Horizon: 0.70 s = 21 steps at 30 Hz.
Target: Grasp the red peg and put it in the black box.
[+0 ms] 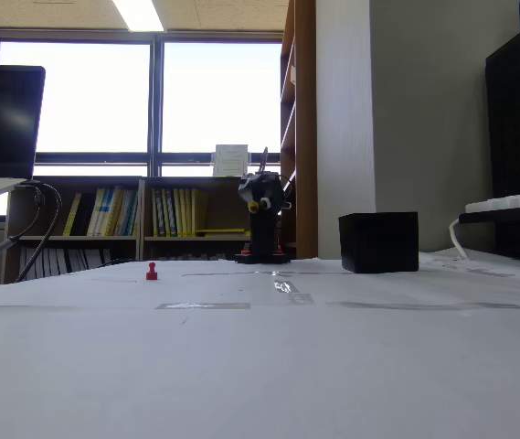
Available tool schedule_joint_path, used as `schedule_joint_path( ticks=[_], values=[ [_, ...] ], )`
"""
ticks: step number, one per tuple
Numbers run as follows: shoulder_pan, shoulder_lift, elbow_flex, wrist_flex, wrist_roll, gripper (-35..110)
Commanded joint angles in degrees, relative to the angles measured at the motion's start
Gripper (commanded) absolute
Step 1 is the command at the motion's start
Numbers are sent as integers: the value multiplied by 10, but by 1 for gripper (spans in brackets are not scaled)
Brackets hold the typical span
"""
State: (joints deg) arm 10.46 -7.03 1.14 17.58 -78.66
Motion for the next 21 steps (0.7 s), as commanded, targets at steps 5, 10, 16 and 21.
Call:
schedule_joint_path(
  ticks=[5, 10, 16, 21],
  values=[
    [32, 317, -42, -464, 35, 0],
    [45, 432, -35, -524, 5, 0],
    [110, 577, 61, -512, -40, 0],
    [149, 714, 136, -547, -47, 0]
  ],
)
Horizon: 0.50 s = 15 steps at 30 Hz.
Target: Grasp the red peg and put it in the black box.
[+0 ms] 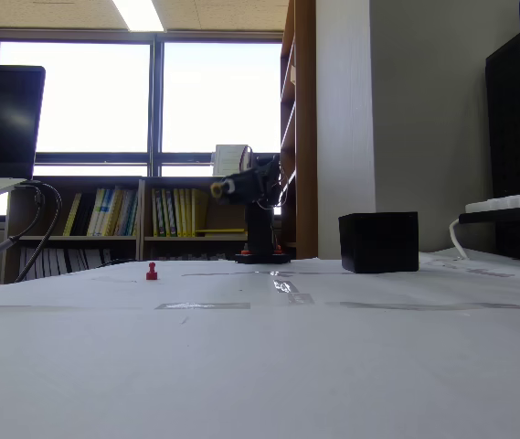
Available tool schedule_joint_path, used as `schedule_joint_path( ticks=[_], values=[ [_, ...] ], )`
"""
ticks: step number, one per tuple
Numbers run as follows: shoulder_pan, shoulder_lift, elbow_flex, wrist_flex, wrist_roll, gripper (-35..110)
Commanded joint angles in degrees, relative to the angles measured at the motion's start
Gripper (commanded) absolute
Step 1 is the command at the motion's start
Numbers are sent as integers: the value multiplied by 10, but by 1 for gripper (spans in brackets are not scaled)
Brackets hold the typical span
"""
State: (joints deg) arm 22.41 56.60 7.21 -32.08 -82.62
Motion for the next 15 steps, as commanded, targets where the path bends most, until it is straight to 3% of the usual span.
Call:
schedule_joint_path(
  ticks=[1, 15],
  values=[
    [36, 110, 80, -84, -14, 0],
    [81, 432, 87, -429, -68, 0]
  ],
)
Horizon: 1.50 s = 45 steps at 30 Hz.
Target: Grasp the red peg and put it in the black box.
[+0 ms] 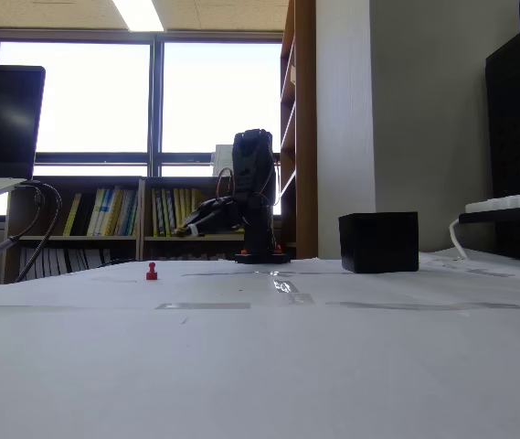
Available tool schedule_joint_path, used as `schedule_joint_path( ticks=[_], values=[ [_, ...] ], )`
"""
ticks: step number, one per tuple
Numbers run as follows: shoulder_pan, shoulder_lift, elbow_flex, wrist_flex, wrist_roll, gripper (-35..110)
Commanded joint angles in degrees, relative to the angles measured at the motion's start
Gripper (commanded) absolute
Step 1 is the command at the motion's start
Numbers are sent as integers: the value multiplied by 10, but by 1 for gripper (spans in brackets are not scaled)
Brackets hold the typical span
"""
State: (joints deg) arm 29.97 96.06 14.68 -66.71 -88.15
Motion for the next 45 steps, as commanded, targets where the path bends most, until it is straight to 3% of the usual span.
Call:
schedule_joint_path(
  ticks=[1, 10, 18, 23, 24, 25, 31, 45],
  values=[
    [6, 50, 11, -97, -13, 1],
    [44, 202, 46, -177, -42, 1],
    [50, 260, 95, -178, -40, 3],
    [47, 276, 116, -180, -33, 10],
    [47, 278, 118, -180, -33, 16],
    [47, 279, 119, -178, -36, 26],
    [54, 276, 120, -173, -38, 34],
    [97, 291, 215, -83, -41, 34]
  ],
)
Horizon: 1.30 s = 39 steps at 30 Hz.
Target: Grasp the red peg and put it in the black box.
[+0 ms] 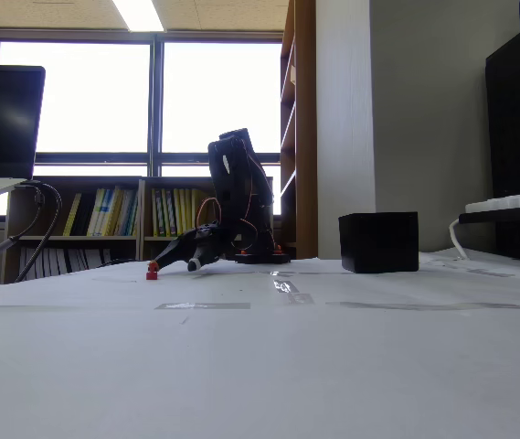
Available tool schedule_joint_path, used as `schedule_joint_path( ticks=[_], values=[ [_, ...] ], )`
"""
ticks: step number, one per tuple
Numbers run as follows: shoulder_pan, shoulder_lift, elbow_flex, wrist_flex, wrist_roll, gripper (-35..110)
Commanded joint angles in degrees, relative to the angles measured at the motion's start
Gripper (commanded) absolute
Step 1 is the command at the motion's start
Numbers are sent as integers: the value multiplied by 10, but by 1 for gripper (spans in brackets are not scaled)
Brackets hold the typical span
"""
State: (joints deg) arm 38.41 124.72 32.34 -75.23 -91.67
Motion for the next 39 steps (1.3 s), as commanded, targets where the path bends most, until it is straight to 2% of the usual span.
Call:
schedule_joint_path(
  ticks=[1, 24, 39],
  values=[
    [17, 10, 49, 9, -9, 34],
    [-43, 40, 104, 41, -33, 34],
    [-26, 32, 77, 50, -60, 34]
  ],
)
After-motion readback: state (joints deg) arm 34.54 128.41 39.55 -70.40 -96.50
